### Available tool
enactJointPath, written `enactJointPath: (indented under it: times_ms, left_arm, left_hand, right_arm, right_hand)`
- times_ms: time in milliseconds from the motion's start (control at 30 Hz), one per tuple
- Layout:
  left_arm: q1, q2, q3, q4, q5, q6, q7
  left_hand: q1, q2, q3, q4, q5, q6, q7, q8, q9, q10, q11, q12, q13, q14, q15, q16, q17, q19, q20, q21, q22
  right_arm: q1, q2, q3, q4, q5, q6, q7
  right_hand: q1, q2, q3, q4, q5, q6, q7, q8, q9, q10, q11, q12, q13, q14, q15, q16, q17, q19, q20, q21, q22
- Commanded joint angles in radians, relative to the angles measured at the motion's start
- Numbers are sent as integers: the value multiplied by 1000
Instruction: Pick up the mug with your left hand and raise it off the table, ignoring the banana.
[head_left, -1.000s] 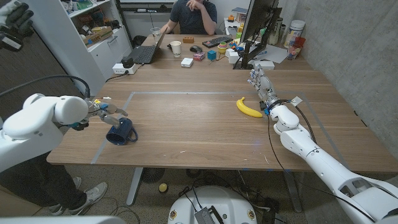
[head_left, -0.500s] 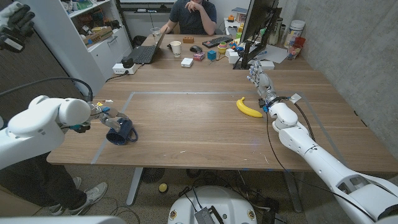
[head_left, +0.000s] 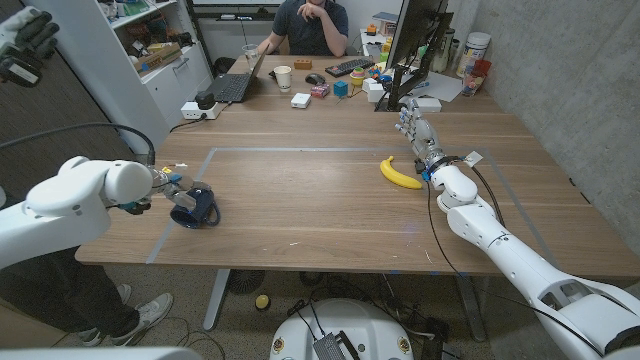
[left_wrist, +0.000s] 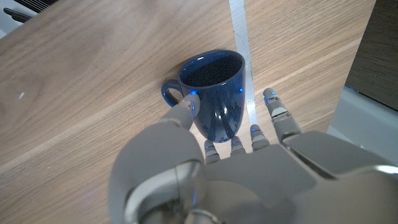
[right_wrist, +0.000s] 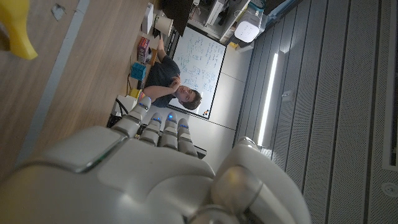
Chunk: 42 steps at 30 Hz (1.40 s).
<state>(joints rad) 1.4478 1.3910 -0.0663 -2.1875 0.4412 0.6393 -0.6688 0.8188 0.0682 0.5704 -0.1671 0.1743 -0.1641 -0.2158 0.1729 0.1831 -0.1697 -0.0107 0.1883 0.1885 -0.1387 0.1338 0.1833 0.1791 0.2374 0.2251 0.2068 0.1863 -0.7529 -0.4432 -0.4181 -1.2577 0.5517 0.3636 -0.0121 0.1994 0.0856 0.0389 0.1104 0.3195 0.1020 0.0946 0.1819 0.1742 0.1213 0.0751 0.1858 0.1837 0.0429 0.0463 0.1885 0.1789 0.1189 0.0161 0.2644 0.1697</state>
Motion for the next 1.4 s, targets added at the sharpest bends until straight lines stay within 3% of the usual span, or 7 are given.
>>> enactJointPath:
  times_ms: [33,667,733,800,867,1100,1400]
  left_arm:
    - [-82,93,156,-5,-81,59,102]
    - [-280,115,413,6,-205,65,198]
    - [-276,119,430,-6,-182,79,253]
    - [-277,131,435,-12,-191,81,282]
    - [-275,137,439,-18,-199,89,317]
    - [-280,148,464,-46,-181,144,403]
    - [-273,162,472,-65,-196,183,475]
  left_hand:
    - [22,3,-15,5,-2,-133,-1,-6,3,-142,8,-1,5,-29,11,-1,7,-5,-2,-4,3]
    - [18,4,-62,17,-1,-232,29,9,3,-226,39,2,7,-83,35,1,8,-2,-2,-2,4]
    - [50,27,-76,8,2,-126,15,48,3,-125,22,43,6,22,-7,30,6,83,-6,31,11]
    - [169,35,-87,-12,2,89,26,89,4,84,-4,95,5,190,-69,51,5,302,-12,107,12]
    - [285,26,-97,-17,6,218,45,103,7,199,-18,113,4,322,-136,75,11,456,-67,164,7]
    - [478,39,-94,-17,18,421,69,128,12,378,-47,141,6,517,-256,136,36,630,-250,255,9]
    - [533,29,-93,-13,22,536,83,141,13,465,-59,154,9,627,-300,161,50,728,-329,327,11]
  right_arm:
    - [-9,-9,4,-6,9,-11,6]
    - [-22,-19,11,-30,1,-13,-16]
    - [-23,-19,11,-30,-1,-11,-19]
    - [-24,-18,12,-30,1,-10,-19]
    - [-23,-18,12,-28,-1,-8,-19]
    - [-20,-15,12,-19,2,-3,-16]
    - [-12,-12,10,-5,2,0,-6]
  right_hand:
    - [-6,0,-4,1,9,8,3,10,6,9,4,8,4,-1,9,3,4,7,1,-3,4]
    - [-6,1,-5,0,10,9,3,9,6,8,4,7,4,0,13,3,4,9,2,-8,4]
    - [-6,1,-5,0,10,8,3,9,6,8,3,7,4,0,13,3,4,9,2,-9,4]
    - [-6,1,-5,0,10,8,2,9,6,8,3,7,4,0,13,3,3,9,2,-9,4]
    - [-6,1,-6,-1,10,8,2,9,6,7,4,7,4,0,13,3,3,9,3,-10,4]
    - [-5,1,-6,-1,11,8,1,9,6,7,4,7,4,1,13,3,3,11,2,-11,4]
    - [-5,1,-6,-2,11,7,2,8,6,7,3,7,4,0,13,3,3,12,2,-13,4]
